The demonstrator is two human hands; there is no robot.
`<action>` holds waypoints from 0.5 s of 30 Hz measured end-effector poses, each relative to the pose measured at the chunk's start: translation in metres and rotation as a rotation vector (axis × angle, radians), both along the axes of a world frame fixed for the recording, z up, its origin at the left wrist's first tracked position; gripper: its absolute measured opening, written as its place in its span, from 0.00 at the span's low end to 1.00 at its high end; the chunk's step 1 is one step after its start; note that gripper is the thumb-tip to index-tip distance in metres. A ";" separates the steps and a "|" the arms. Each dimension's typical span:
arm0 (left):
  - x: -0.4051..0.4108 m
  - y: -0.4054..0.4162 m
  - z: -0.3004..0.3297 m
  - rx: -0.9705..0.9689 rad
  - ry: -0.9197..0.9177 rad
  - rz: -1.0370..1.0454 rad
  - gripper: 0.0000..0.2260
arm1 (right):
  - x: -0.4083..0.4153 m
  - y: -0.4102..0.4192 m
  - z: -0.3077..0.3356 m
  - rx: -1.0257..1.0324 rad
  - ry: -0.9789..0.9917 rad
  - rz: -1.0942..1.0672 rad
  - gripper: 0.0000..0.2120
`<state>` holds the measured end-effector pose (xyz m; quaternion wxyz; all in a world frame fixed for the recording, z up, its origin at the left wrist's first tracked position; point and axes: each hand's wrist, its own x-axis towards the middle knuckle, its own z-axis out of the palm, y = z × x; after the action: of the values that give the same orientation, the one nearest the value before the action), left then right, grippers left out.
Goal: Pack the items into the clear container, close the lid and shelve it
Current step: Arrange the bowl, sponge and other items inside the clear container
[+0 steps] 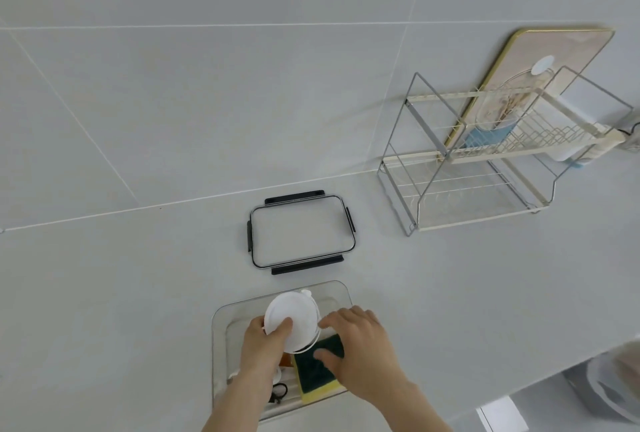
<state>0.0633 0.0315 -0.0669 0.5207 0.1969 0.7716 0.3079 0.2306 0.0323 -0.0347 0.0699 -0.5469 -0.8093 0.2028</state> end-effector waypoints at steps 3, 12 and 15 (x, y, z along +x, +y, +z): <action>0.005 0.005 -0.002 -0.024 0.003 0.030 0.20 | -0.002 0.003 0.005 -0.135 -0.226 0.134 0.27; 0.006 0.008 -0.006 -0.053 0.008 0.002 0.20 | -0.011 0.007 -0.005 -0.091 -0.470 0.278 0.23; 0.000 0.009 -0.008 -0.064 -0.027 -0.008 0.20 | -0.003 0.011 0.004 -0.106 -0.347 0.281 0.24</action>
<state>0.0631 0.0407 -0.0744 0.5383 0.1792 0.7731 0.2835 0.2279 0.0428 -0.0312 -0.1280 -0.4584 -0.8656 0.1555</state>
